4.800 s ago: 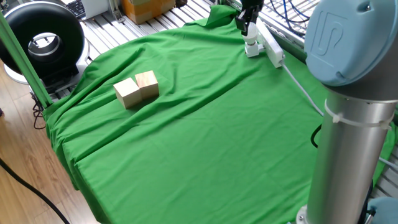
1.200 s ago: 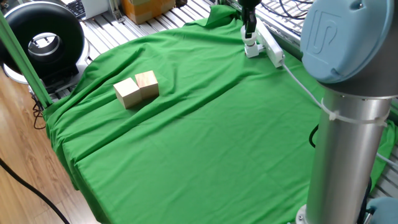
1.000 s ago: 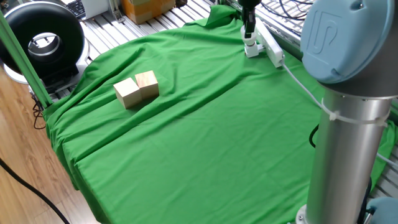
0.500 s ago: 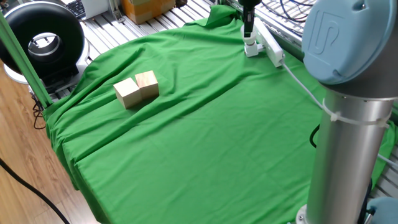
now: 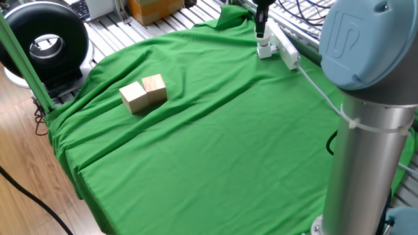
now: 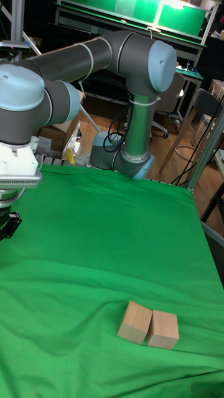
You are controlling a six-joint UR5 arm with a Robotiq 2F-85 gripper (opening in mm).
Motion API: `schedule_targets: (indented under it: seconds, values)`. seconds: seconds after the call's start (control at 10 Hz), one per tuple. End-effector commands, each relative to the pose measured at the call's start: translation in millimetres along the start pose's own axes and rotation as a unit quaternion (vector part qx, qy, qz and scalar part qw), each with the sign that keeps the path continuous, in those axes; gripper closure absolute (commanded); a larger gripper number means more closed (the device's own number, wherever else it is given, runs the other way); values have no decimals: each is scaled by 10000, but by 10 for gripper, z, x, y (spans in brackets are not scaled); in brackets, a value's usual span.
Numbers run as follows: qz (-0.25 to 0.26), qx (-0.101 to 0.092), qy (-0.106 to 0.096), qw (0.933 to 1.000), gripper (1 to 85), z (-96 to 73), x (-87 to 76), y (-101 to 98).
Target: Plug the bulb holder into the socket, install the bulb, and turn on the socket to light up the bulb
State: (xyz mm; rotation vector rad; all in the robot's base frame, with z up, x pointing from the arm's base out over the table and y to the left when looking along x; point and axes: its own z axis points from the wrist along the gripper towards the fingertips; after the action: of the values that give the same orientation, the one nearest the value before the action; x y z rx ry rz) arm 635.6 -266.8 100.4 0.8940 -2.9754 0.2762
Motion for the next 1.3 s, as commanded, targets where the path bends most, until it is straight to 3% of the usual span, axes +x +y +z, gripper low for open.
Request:
schedule_targets:
  seconds: [0.0,0.3,1.2]
  values:
    - [529,56,-3,9986,847,-31,38,-20]
    - [826,264,44,9962,847,-41,89,-97]
    - [1535,238,-11,9879,847,-22,62,-47]
